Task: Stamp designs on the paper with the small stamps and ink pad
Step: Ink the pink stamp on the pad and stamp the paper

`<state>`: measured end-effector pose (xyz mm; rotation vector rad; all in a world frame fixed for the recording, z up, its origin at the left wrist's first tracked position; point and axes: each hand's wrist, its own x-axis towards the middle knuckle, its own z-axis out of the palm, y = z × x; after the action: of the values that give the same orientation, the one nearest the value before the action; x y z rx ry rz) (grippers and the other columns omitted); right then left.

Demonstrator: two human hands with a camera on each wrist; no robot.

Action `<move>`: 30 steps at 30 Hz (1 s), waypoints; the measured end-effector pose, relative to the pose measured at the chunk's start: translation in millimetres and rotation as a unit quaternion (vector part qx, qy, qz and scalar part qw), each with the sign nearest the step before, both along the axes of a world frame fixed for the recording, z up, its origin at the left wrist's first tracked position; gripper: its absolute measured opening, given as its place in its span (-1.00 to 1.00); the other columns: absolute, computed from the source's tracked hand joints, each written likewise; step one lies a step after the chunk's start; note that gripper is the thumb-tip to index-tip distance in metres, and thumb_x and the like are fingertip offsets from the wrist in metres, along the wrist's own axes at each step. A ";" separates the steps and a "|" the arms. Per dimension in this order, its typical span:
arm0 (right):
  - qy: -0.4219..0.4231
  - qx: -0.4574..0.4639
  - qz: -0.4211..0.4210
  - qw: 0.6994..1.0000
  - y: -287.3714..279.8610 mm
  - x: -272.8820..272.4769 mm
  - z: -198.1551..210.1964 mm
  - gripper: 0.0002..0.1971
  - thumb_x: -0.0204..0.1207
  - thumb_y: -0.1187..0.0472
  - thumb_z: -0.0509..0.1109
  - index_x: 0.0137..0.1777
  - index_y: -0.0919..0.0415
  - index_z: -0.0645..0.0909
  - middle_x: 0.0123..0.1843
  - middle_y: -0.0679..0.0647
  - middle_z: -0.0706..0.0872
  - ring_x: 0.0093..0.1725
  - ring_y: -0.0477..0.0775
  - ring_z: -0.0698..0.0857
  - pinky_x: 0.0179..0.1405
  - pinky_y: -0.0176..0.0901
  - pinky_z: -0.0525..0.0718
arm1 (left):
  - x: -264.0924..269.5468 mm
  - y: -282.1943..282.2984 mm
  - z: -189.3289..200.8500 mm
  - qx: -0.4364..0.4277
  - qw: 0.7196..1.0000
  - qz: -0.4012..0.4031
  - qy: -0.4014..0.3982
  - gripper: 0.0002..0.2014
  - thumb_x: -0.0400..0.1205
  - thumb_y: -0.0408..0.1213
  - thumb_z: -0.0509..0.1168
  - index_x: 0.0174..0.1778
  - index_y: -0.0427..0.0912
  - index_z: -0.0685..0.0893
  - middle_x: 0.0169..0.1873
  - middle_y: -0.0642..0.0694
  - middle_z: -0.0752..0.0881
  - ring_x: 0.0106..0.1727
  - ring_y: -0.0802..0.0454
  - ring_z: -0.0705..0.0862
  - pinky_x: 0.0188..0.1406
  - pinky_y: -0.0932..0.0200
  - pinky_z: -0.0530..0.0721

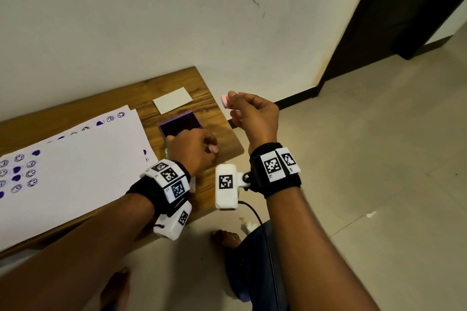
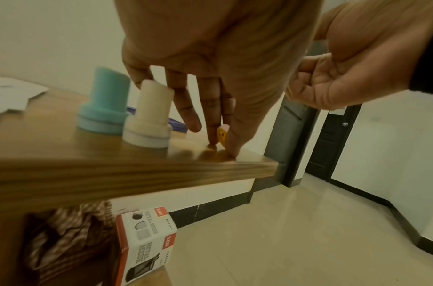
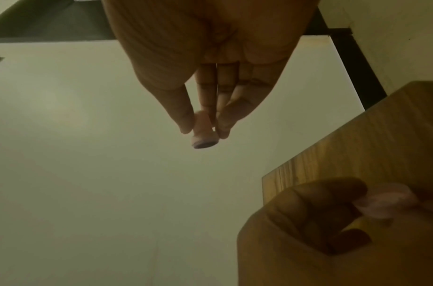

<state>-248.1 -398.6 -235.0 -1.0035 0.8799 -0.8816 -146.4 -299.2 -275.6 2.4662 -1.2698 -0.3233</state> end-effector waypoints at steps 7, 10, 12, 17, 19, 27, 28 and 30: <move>0.047 -0.016 0.035 0.998 7.0 6.5 -5.1 -0.90 0.35 0.24 0.66 -0.16 0.20 0.83 -0.13 0.27 0.86 -0.25 0.04 0.71 -0.17 -0.10 0.71 | 12.0 20.7 14.7 -0.018 0.999 -0.014 0.033 -0.41 0.33 0.19 0.48 0.29 0.14 0.64 0.15 0.08 0.75 0.29 -0.04 0.62 0.29 -0.22 0.55; 0.072 -0.031 0.057 0.995 10.2 10.1 -10.9 -0.85 0.34 0.23 0.67 -0.11 0.21 0.83 -0.14 0.20 0.87 -0.24 0.01 0.73 -0.14 -0.10 0.72 | 33.7 37.1 30.1 -0.055 0.997 0.006 0.054 -0.49 0.39 0.15 0.49 0.24 0.05 0.71 0.15 0.05 0.75 0.17 0.02 0.68 0.21 -0.02 0.65; 0.108 -0.059 0.069 0.990 12.9 12.8 -15.7 -0.84 0.34 0.22 0.68 -0.10 0.19 0.84 -0.19 0.11 0.88 -0.25 -0.02 0.76 -0.08 -0.07 0.77 | 56.7 45.8 39.3 -0.052 0.997 0.017 0.049 -0.56 0.45 -0.05 0.51 0.25 -0.03 0.72 0.15 -0.05 0.77 0.10 -0.01 0.71 0.07 0.12 0.67; 0.215 -0.200 0.122 0.948 10.1 38.8 -14.5 -0.90 0.34 0.13 0.67 -0.19 0.06 0.83 -0.27 -0.03 0.86 -0.18 -0.04 0.85 -0.01 0.03 0.84 | 124.6 63.3 31.9 -0.008 0.997 0.043 0.068 -0.56 0.49 -0.16 0.49 0.31 -0.04 0.69 0.13 0.00 0.74 -0.07 0.08 0.66 -0.13 0.24 0.50; 0.274 -0.264 0.162 0.911 3.9 54.9 -8.9 -0.86 0.35 0.08 0.67 -0.13 0.07 0.85 -0.22 -0.06 0.86 -0.12 -0.05 0.83 0.02 -0.02 0.83 | 140.2 64.4 22.4 0.016 0.995 0.045 0.088 -0.49 0.47 -0.14 0.52 0.36 -0.04 0.65 0.10 0.01 0.73 -0.08 0.07 0.67 -0.12 0.24 0.48; 0.387 -0.408 0.305 0.768 -2.9 110.9 -8.0 -0.79 0.38 0.05 0.65 -0.03 0.08 0.84 -0.16 -0.10 0.75 -0.11 -0.10 0.68 -0.30 -0.34 0.47 | 134.1 39.1 3.7 0.010 0.990 -0.024 0.142 -0.31 0.34 -0.15 0.61 0.42 0.00 0.58 0.18 -0.01 0.68 0.15 0.04 0.64 -0.04 0.21 0.61; 0.395 -0.420 0.314 0.755 -3.2 114.4 -8.2 -0.79 0.39 0.05 0.64 -0.01 0.08 0.85 -0.14 -0.10 0.75 -0.11 -0.11 0.65 -0.33 -0.38 0.44 | 132.7 36.8 3.6 0.015 0.991 -0.034 0.130 -0.32 0.33 -0.13 0.62 0.40 0.00 0.59 0.20 -0.05 0.67 0.18 0.00 0.63 0.06 0.12 0.64; 0.404 -0.439 0.326 0.733 -4.2 117.8 -8.5 -0.77 0.40 0.05 0.64 0.02 0.08 0.85 -0.09 -0.06 0.78 -0.10 -0.12 0.64 -0.36 -0.43 0.40 | 131.0 33.0 4.2 0.034 0.993 -0.045 0.102 -0.32 0.32 -0.08 0.61 0.39 0.01 0.60 0.14 -0.08 0.63 0.13 -0.05 0.60 0.05 0.07 0.63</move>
<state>-130.3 -402.8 -243.5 -2.4743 0.6725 -0.1450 -15.4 -266.2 -271.4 2.3625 -1.3050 -0.6347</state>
